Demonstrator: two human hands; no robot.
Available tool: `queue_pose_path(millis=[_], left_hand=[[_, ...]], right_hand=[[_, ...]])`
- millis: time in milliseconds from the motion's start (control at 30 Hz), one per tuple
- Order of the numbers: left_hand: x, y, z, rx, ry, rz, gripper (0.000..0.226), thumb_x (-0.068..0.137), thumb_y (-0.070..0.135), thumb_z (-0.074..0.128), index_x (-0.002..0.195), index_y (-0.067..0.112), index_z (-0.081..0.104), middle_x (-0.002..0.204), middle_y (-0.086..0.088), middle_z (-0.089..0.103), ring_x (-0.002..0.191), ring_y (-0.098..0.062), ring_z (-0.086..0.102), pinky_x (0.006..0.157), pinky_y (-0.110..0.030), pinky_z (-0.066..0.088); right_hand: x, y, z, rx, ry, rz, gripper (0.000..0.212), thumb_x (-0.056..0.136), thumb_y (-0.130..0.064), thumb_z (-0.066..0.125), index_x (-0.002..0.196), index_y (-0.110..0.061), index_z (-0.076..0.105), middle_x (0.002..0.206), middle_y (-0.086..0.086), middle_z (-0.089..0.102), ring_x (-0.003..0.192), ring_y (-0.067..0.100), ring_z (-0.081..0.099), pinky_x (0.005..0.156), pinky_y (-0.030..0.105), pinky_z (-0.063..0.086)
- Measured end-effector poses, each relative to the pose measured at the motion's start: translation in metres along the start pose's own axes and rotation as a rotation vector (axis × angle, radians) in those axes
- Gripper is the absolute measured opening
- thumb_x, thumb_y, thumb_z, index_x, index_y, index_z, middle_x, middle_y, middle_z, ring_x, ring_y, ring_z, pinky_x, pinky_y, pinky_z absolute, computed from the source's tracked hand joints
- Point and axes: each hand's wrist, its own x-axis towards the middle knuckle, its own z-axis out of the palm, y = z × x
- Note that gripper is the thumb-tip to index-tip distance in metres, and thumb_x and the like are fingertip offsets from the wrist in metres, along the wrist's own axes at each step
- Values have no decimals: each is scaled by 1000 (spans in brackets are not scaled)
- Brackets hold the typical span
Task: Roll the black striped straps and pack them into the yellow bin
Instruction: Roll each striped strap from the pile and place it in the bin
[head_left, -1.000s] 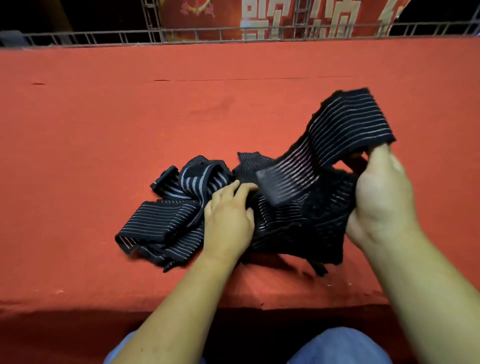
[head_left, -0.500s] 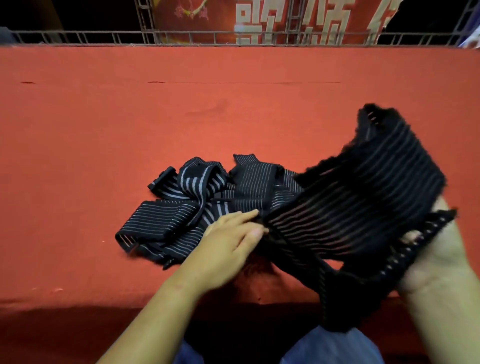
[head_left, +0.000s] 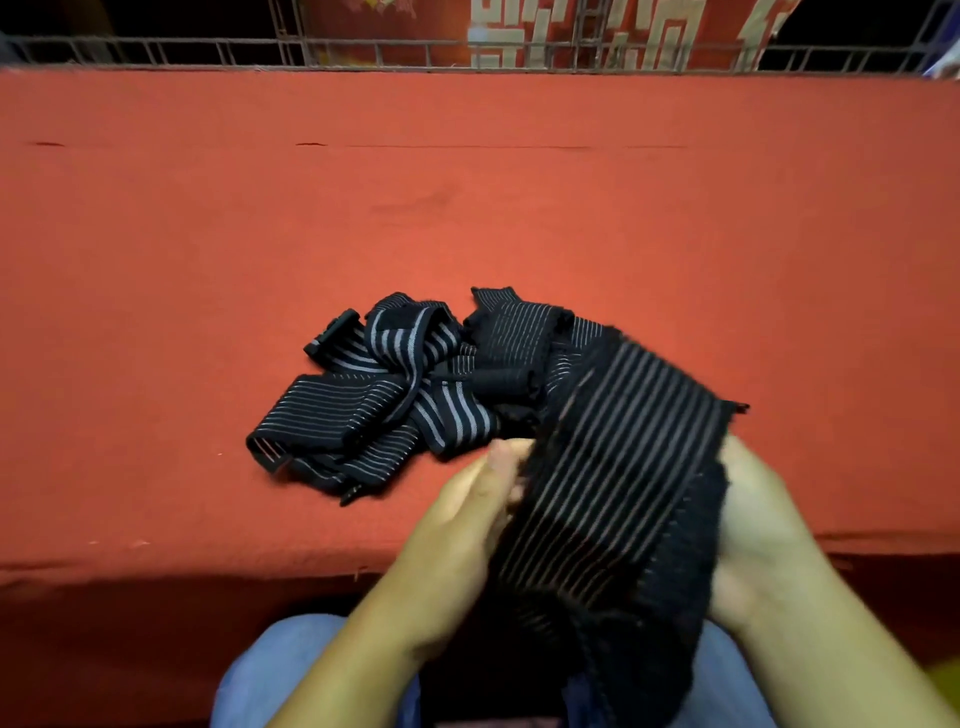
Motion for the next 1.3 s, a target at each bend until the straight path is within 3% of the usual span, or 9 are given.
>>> queue_pose_path(millis=[100, 233, 400, 633, 767, 900, 1067, 1233, 1300], left_hand=[[-7, -2, -9, 293, 81, 98, 42, 89, 52, 66, 118, 22, 71, 116, -5, 76, 108, -11, 68, 102, -43, 53], [-13, 1, -19, 218, 141, 96, 26, 95, 27, 63, 116, 15, 71, 117, -6, 76, 110, -14, 69, 99, -32, 54], [-18, 7, -21, 56, 116, 78, 25, 98, 22, 59, 118, 12, 71, 117, -11, 74, 105, -17, 70, 88, -24, 55], [-25, 5, -34, -4, 164, -32, 29, 91, 19, 60, 114, 10, 75, 109, -14, 78, 89, -15, 73, 72, -19, 58], [-28, 7, -43, 23, 200, -140, 31, 89, 20, 61, 114, 9, 75, 89, -16, 78, 70, -16, 73, 60, -19, 58], [-27, 15, -47, -126, 276, -117, 34, 96, 21, 53, 122, 14, 73, 58, 4, 57, 39, -4, 42, 34, -13, 32], [-27, 18, -50, -498, 100, -39, 56, 90, 33, 51, 145, 26, 58, 140, -11, 65, 107, -21, 73, 73, -26, 60], [-28, -4, -45, -128, -20, -126, 92, 70, 29, 77, 153, 42, 38, 148, -3, 59, 135, -27, 58, 104, -45, 47], [-31, -9, -37, 23, -7, -137, 93, 73, 31, 74, 153, 46, 31, 149, 8, 58, 139, -15, 54, 112, -42, 41]], right_hand=[[-3, 15, 7, -13, -38, -37, 22, 87, -22, 67, 97, -7, 79, 106, 24, 76, 83, 32, 76, 67, 43, 65], [-7, 30, 6, -122, -17, -80, 25, 104, -25, 57, 121, -15, 72, 113, 11, 79, 99, 28, 77, 73, 39, 65], [-20, 55, 9, -291, -198, 9, 26, 91, -6, 67, 117, -8, 72, 109, 14, 79, 100, 23, 76, 86, 29, 61], [-13, 56, -6, -494, 67, -163, 26, 98, -4, 63, 114, -22, 72, 110, -12, 79, 108, 4, 71, 95, 33, 50], [-8, 47, -20, -468, 204, -176, 18, 100, -5, 57, 98, -19, 69, 89, 10, 77, 84, 25, 69, 75, 42, 50], [-4, 35, -29, -361, 251, -115, 14, 101, -13, 57, 93, -19, 67, 78, 13, 67, 67, 26, 56, 57, 35, 42], [-10, 29, -24, -96, 104, 173, 23, 88, -13, 58, 98, -2, 76, 89, 21, 74, 76, 34, 70, 67, 40, 59], [-19, 23, -16, 118, -27, 400, 44, 92, -16, 50, 51, -6, 65, 52, 6, 62, 41, 17, 62, 43, 24, 54], [-21, 20, -10, 168, -72, 401, 20, 74, -15, 71, 57, -8, 63, 57, 7, 62, 47, 19, 63, 48, 25, 57]])
